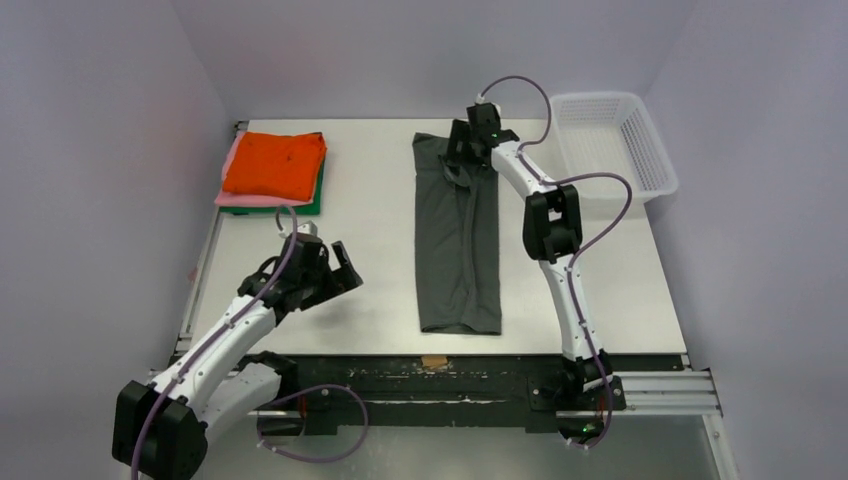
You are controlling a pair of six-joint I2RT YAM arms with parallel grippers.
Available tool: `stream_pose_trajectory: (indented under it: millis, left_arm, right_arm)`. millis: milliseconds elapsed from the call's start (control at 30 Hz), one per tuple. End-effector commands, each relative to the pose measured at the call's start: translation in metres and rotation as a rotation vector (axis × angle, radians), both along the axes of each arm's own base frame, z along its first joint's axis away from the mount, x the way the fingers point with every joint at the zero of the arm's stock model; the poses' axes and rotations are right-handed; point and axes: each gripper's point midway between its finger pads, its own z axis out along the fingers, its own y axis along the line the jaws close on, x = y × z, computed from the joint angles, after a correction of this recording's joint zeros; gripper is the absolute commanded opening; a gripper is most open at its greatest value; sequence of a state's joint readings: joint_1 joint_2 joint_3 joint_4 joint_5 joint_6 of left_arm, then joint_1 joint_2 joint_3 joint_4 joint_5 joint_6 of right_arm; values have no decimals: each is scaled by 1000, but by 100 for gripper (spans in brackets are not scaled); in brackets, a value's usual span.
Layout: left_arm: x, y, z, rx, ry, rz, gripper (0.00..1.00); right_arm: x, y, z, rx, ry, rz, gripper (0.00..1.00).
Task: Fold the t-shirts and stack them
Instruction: Rotate the tshirt 90 degrees, then grab the bottom of the folded rectangular tshirt with both arms
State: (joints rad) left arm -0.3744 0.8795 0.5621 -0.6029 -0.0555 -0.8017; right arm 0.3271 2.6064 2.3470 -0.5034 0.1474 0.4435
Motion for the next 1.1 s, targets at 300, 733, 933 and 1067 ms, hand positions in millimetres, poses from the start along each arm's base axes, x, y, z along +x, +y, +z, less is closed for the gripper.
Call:
stream_pose_trajectory:
  millis: [300, 733, 933, 1067]
  left_arm:
    - [15, -107, 21, -236, -40, -341, 100]
    - [-25, -187, -34, -56, 146, -485, 80]
    - [-37, -197, -50, 44, 189, -500, 56]
    - [-42, -191, -60, 112, 212, -488, 35]
  right_arm:
    - [-56, 23, 150, -58, -164, 199, 95]
    - [-301, -13, 94, 63, 34, 141, 88]
    - [-386, -34, 51, 201, 153, 104, 80]
    - [-420, -28, 39, 270, 216, 167, 74]
